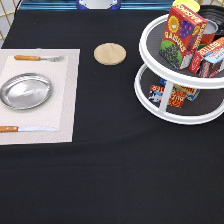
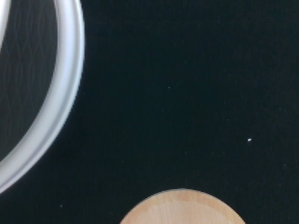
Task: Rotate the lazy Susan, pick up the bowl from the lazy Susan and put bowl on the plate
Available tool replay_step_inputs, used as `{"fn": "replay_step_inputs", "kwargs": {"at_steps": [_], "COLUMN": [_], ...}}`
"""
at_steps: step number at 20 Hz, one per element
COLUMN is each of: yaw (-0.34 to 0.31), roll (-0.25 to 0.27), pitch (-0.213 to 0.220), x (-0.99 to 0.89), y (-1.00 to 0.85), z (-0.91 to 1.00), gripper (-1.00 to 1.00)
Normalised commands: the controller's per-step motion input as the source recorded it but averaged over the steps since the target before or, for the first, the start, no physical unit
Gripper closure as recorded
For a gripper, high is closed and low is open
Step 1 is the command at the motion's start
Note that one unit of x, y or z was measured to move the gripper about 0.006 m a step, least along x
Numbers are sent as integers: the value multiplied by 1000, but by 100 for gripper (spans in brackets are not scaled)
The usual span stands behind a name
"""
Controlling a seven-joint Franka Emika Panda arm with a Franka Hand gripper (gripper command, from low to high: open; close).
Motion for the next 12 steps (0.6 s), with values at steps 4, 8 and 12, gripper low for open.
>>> {"fn": "replay_step_inputs", "kwargs": {"at_steps": [4, 8, 12], "yaw": [0, -17, -37], "roll": [-1, -1, 46], "pitch": [2, 122, 196], "x": [122, 586, 731], "y": [53, 379, 444], "z": [-6, 422, 608], "gripper": [-100, -100, -100]}}
